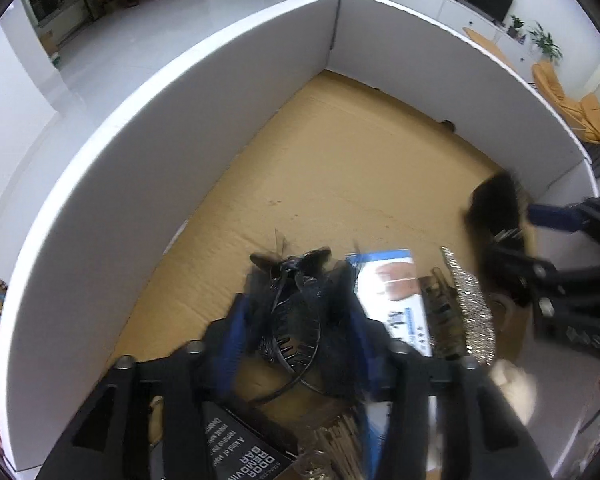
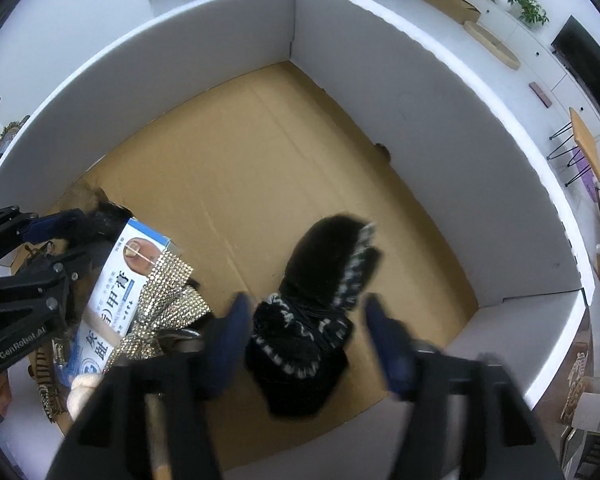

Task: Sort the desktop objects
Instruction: 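Carry the hair clip into the box with left tool while right tool carries the glove there, then open left tool over the box while right tool releases the glove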

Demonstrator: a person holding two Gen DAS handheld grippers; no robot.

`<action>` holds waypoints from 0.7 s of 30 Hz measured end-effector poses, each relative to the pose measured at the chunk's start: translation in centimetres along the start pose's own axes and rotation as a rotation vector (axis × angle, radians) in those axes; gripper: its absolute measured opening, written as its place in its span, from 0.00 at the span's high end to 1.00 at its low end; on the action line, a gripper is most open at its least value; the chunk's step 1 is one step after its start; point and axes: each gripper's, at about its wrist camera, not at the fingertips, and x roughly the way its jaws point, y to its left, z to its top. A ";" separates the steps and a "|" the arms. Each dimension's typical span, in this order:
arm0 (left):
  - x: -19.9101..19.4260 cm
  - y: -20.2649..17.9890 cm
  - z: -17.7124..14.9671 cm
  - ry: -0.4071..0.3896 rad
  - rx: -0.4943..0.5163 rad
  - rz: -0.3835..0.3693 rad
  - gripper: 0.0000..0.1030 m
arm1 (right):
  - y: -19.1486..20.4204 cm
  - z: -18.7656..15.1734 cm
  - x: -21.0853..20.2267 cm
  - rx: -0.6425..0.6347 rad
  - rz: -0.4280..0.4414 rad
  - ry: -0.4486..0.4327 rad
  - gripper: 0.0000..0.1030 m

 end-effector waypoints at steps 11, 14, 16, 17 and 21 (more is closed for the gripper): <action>-3.6 -1.5 -2.2 -0.036 -0.023 0.043 0.23 | 0.5 -0.4 -3.2 -0.044 0.013 -0.031 0.13; -6.8 -2.1 -4.1 -0.102 -0.036 0.063 0.19 | 0.5 -1.0 -5.0 -0.061 0.013 -0.038 0.11; -8.6 -1.8 -5.2 -0.155 -0.075 0.060 0.12 | 0.3 -1.6 -6.2 -0.056 0.024 -0.044 0.09; -9.4 -1.7 -5.6 -0.176 -0.100 0.071 0.10 | 0.2 -2.0 -6.8 -0.050 0.031 -0.045 0.09; -11.8 -1.6 -7.1 -0.207 -0.186 0.124 0.06 | 0.2 -3.2 -9.1 -0.041 0.058 -0.046 0.09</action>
